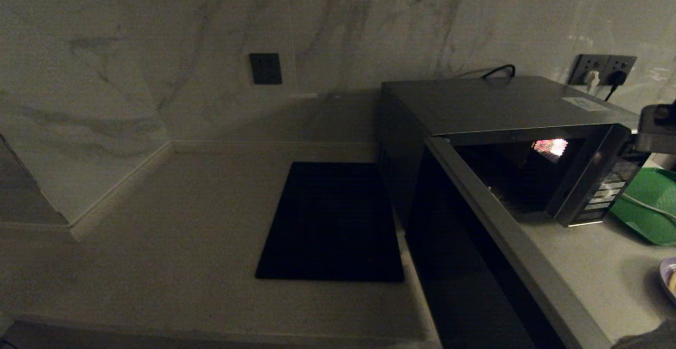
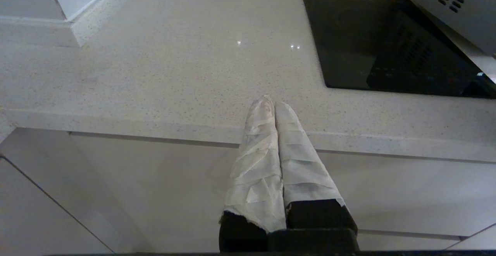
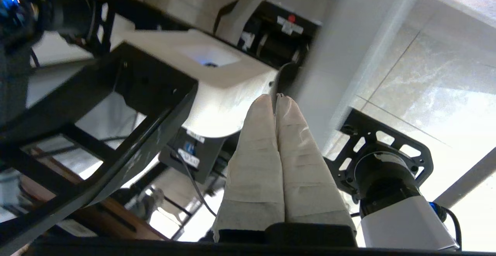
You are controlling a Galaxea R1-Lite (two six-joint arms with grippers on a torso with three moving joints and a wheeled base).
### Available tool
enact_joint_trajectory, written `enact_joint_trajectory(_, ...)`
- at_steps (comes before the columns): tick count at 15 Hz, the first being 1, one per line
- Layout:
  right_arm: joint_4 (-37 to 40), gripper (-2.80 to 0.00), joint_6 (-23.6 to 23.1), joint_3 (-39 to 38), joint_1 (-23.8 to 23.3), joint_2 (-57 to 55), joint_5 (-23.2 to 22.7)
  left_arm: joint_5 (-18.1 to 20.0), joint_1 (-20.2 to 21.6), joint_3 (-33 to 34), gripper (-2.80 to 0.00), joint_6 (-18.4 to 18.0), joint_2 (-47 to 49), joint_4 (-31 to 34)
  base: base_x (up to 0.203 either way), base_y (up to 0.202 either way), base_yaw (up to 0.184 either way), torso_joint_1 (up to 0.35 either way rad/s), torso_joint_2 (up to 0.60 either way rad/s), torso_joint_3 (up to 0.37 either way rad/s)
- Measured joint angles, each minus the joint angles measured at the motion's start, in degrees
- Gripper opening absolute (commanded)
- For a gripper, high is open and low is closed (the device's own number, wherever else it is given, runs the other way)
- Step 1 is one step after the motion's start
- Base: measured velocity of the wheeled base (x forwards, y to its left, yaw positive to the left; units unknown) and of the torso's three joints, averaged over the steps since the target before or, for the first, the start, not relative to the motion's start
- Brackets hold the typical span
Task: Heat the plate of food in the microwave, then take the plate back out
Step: Close the microwave oven
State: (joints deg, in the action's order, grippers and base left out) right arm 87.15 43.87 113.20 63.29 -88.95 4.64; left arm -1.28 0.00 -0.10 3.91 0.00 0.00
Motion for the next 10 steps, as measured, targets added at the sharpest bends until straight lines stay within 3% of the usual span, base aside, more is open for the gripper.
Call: enact_joint_trajectory(10, 0.0, -2.8, 2.6, -0.1, 4.1, -6.7, 1.6, 0.0, 0.0, 0.0, -2.8, 0.0, 0.0, 0.0, 0.0, 0.0, 0.0, 0.0, 0.0, 0.0)
